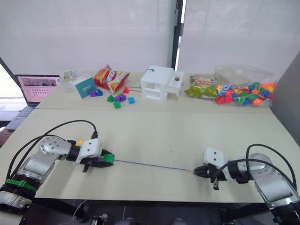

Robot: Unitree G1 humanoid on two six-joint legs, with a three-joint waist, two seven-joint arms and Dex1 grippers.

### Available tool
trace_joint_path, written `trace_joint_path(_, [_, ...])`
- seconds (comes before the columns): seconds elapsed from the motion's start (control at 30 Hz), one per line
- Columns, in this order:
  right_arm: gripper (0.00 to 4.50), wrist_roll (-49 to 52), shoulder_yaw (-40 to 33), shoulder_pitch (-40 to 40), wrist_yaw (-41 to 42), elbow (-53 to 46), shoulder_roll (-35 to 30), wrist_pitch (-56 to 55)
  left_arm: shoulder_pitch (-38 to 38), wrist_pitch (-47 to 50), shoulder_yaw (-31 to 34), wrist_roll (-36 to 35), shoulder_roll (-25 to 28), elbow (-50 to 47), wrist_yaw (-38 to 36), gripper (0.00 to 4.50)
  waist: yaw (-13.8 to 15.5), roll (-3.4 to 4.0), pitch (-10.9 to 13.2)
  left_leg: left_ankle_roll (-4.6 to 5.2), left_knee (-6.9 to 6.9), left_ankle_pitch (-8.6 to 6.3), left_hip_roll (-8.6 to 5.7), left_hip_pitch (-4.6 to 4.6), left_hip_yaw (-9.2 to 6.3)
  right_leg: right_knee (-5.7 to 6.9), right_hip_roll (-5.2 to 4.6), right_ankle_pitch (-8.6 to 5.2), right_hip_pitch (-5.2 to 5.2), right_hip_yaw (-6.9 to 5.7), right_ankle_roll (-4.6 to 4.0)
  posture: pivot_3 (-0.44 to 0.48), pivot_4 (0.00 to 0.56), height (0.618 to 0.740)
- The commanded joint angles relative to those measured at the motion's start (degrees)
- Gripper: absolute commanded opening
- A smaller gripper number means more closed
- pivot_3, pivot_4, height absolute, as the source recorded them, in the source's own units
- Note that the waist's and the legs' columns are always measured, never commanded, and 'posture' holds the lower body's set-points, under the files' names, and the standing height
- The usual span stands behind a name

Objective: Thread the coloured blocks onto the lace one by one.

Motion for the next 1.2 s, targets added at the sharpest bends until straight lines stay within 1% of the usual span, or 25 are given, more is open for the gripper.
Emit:
trace_joint_path(0.03, [0.00,0.62,-1.14,-0.87,-1.40,-2.40,0.45,0.69,-0.84,3.60,-0.80,0.21,0.42,-0.99,-2.15,1.70,-0.02,0.00,0.00,0.00,0.00,0.00,0.00,-0.01,0.00,0.00,0.00,0.00,-0.02,0.00,0.00,0.000,0.150,0.740])
trace_joint_path(0.07, [0.00,0.69,-1.04,-0.84,-1.58,-2.73,0.54,0.96,-1.43,5.23,-1.13,0.16,1.03,-1.51,-3.47,2.25,-0.02,-0.01,0.00,0.00,0.00,0.00,-0.01,-0.03,0.00,0.00,0.00,0.00,-0.03,0.00,0.00,0.000,0.150,0.740])
trace_joint_path(0.1, [0.00,0.73,-0.99,-0.85,-1.72,-2.99,0.58,1.22,-2.00,6.03,-1.29,0.50,1.44,-1.82,-4.09,2.54,-0.03,-0.02,0.01,0.00,0.00,0.00,-0.01,-0.05,0.00,0.00,0.01,0.00,-0.04,-0.01,0.00,0.000,0.150,0.740])
trace_joint_path(0.17, [0.00,0.75,-0.94,-0.90,-1.95,-3.28,0.63,1.63,-3.68,7.27,-1.94,2.21,2.06,-2.27,-4.38,3.27,0.04,-0.02,0.01,0.00,0.00,0.00,-0.02,-0.11,-0.01,-0.01,0.02,0.00,-0.06,-0.03,0.01,0.000,0.150,0.740])
trace_joint_path(0.2, [0.00,0.75,-0.92,-0.90,-2.03,-3.35,0.62,1.72,-4.11,7.57,-2.09,2.67,2.14,-2.35,-4.32,3.55,0.04,-0.02,0.01,0.00,0.01,0.00,-0.03,-0.12,-0.01,-0.02,0.02,0.00,-0.07,-0.04,0.01,0.000,0.150,0.740])
trace_joint_path(0.27, [0.00,0.76,-0.91,-0.89,-2.10,-3.44,0.60,1.84,-4.38,8.00,-2.21,2.96,2.16,-2.46,-4.40,4.25,0.01,-0.02,0.01,0.01,0.01,0.00,-0.03,-0.13,-0.01,-0.03,0.02,0.00,-0.07,-0.04,0.01,0.000,0.150,0.740])
trace_joint_path(0.3, [0.00,0.77,-0.91,-0.89,-2.11,-3.46,0.60,1.88,-4.41,8.10,-2.22,3.01,2.15,-2.48,-4.43,4.47,-0.01,-0.02,0.01,0.01,0.01,0.00,-0.03,-0.14,-0.01,-0.03,0.02,0.00,-0.08,-0.04,0.01,0.000,0.150,0.740])
trace_joint_path(0.43, [0.00,0.75,-0.93,-0.89,-2.11,-3.50,0.61,1.95,-4.39,8.33,-2.09,3.23,2.04,-2.62,-4.54,4.47,-0.02,-0.03,0.01,0.01,0.01,0.00,-0.01,-0.14,-0.01,-0.03,0.03,0.00,-0.08,-0.04,0.01,0.000,0.150,0.740])
trace_joint_path(0.5, [0.00,0.63,0.21,-1.58,-3.86,-4.10,2.82,2.71,-12.52,15.57,-6.74,9.35,5.87,-8.44,-10.62,4.47,0.10,-0.28,0.17,0.01,0.02,0.00,-0.03,-0.15,-0.01,0.00,0.04,-0.01,-0.08,-0.06,0.01,0.000,0.150,0.740])
trace_joint_path(0.57, [0.00,0.46,0.81,-1.93,-4.88,-4.49,4.20,3.15,-17.52,21.07,-10.78,11.74,8.28,-12.23,-14.79,4.47,0.09,-0.50,0.30,-0.01,0.25,0.01,0.03,-0.39,-0.14,-0.02,0.22,-0.01,-0.15,-0.19,0.01,0.000,0.150,0.740])
trace_joint_path(0.63, [0.00,0.11,1.32,-1.92,-5.56,-4.81,5.12,3.44,-22.32,27.61,-16.11,10.85,9.16,-14.45,-16.10,4.47,0.12,-0.46,0.32,0.04,0.40,-0.02,-0.01,-0.46,-0.12,0.04,0.18,0.00,-0.17,-0.17,0.03,0.000,0.150,0.740])
trace_joint_path(0.67, [0.00,-0.01,1.56,-1.69,-5.92,-5.02,5.46,3.43,-25.96,31.87,-20.40,10.99,9.72,-15.55,-16.32,4.47,0.15,-0.46,0.32,0.10,0.46,-0.06,-0.04,-0.41,-0.10,0.05,0.13,-0.02,-0.11,-0.14,0.08,0.000,0.150,0.740])
trace_joint_path(0.73, [0.00,0.01,1.81,-1.33,-6.38,-5.32,5.67,3.43,-30.72,37.06,-26.13,10.11,10.59,-17.03,-16.32,4.47,0.12,-0.45,0.32,0.15,0.50,-0.09,-0.09,-0.43,-0.11,0.02,0.11,-0.05,-0.07,-0.12,0.18,0.000,0.150,0.740])
trace_joint_path(0.87, [0.00,0.09,1.97,-1.03,-7.11,-5.51,5.89,3.37,-37.26,44.34,-34.18,6.17,11.23,-20.06,-16.32,4.47,-0.18,-0.50,0.36,0.17,0.52,-0.10,-0.05,-0.48,-0.10,0.06,0.14,-0.06,-0.14,-0.08,0.19,0.000,0.150,0.740])
trace_joint_path(0.93, [0.00,0.16,1.91,-0.95,-7.61,-5.54,6.03,3.40,-38.18,44.95,-36.15,7.82,10.75,-20.46,-16.32,4.47,-0.29,-0.50,0.37,0.17,0.52,-0.10,-0.02,-0.50,-0.11,0.07,0.17,-0.06,-0.17,-0.08,0.18,0.000,0.150,0.740])
trace_joint_path(1.03, [0.00,0.32,1.87,-0.65,-8.07,-5.93,6.03,3.49,-37.84,45.46,-37.25,9.21,10.47,-20.80,-16.32,4.47,-0.34,-0.50,0.37,0.17,0.52,-0.10,-0.02,-0.48,-0.09,0.06,0.17,-0.06,-0.17,-0.05,0.18,0.000,0.150,0.740])
trace_joint_path(1.1, [0.00,0.53,1.66,-0.27,-8.40,-6.32,5.99,3.60,-36.02,46.53,-36.92,11.44,9.59,-21.16,-15.91,4.47,-0.32,-0.50,0.37,0.17,0.53,-0.09,-0.03,-0.49,-0.10,0.06,0.16,-0.06,-0.17,-0.06,0.18,0.000,0.150,0.740])
trace_joint_path(1.2, [0.00,0.78,1.50,0.07,-8.72,-6.71,5.97,3.88,-33.33,46.56,-36.49,14.84,8.48,-20.72,-13.42,4.47,-0.21,-0.50,0.37,0.17,0.54,-0.09,-0.04,-0.47,-0.09,0.06,0.14,-0.06,-0.14,-0.05,0.18,0.000,0.150,0.740])
